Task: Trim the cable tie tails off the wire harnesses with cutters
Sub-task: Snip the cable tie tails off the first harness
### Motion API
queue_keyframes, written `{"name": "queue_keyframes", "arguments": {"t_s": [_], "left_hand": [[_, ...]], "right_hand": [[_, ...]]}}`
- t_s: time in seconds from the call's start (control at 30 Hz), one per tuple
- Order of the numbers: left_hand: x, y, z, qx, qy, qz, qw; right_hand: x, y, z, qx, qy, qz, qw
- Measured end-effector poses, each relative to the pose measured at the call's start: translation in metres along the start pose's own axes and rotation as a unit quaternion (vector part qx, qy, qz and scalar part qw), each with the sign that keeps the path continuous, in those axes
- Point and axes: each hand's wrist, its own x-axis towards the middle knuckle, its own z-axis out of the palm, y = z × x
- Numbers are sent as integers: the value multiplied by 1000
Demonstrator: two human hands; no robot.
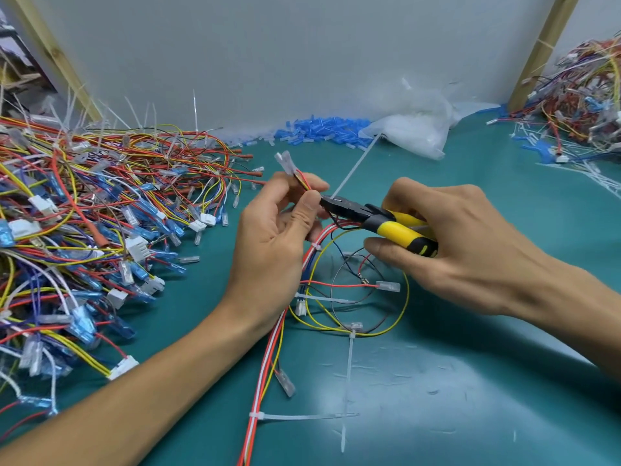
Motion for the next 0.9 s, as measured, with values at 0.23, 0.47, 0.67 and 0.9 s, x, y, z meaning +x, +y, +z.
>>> {"name": "queue_keyframes", "arguments": {"t_s": [0.23, 0.47, 0.67, 0.9], "left_hand": [[7, 4, -9, 63, 20, 74, 995], [17, 5, -26, 217, 19, 106, 970], [13, 7, -23, 234, -18, 145, 961], [13, 8, -21, 288, -29, 217, 932]], "right_hand": [[2, 5, -1, 51, -10, 26, 998], [2, 9, -4, 68, 2, 34, 997], [2, 11, -5, 57, 0, 42, 997], [2, 14, -5, 50, -5, 28, 998]]}}
